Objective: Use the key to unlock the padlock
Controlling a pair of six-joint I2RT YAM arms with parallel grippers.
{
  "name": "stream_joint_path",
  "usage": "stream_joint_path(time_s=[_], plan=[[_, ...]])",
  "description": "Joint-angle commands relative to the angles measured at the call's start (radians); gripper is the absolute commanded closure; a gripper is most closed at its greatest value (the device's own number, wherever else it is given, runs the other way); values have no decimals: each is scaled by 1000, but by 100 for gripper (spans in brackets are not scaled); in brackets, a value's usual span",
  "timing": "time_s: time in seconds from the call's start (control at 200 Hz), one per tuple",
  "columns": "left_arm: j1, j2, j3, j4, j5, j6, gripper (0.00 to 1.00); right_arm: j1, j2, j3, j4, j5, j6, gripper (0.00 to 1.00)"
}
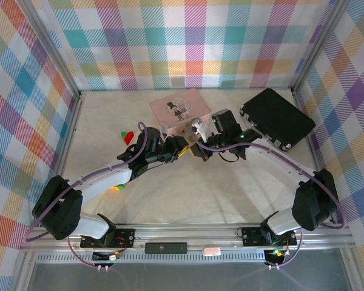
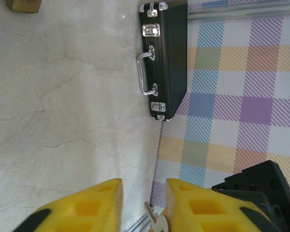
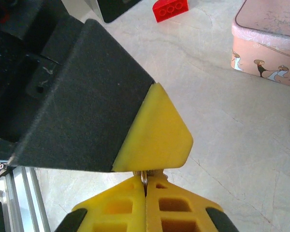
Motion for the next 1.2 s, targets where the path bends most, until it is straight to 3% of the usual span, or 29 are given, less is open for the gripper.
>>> stream_joint_path(time_s=[0.0,0.22,0.49,0.52,0.655,0.775,1.035,1.195], plan=[[-2,-8,-17,54,14,-23,79,-4,25,23,35,-27,6,100],[-1,-8,-12,42,11,-14,100,-4,24,21,40,-23,12,100],[-2,0,-21,55,0,7,100,-4,-2,11,59,25,86,100],[-2,0,-22,59,-4,11,100,-4,-5,11,63,31,99,96],[-2,-6,-29,50,-58,55,100,-5,-33,17,71,44,183,52],[-3,-5,-57,131,-112,104,100,-23,-93,-12,89,71,345,36],[-17,17,-169,450,-190,128,100,-69,-177,-238,405,-41,681,32],[-47,-5,-243,547,-251,131,100,-77,-168,-343,634,-53,857,39]])
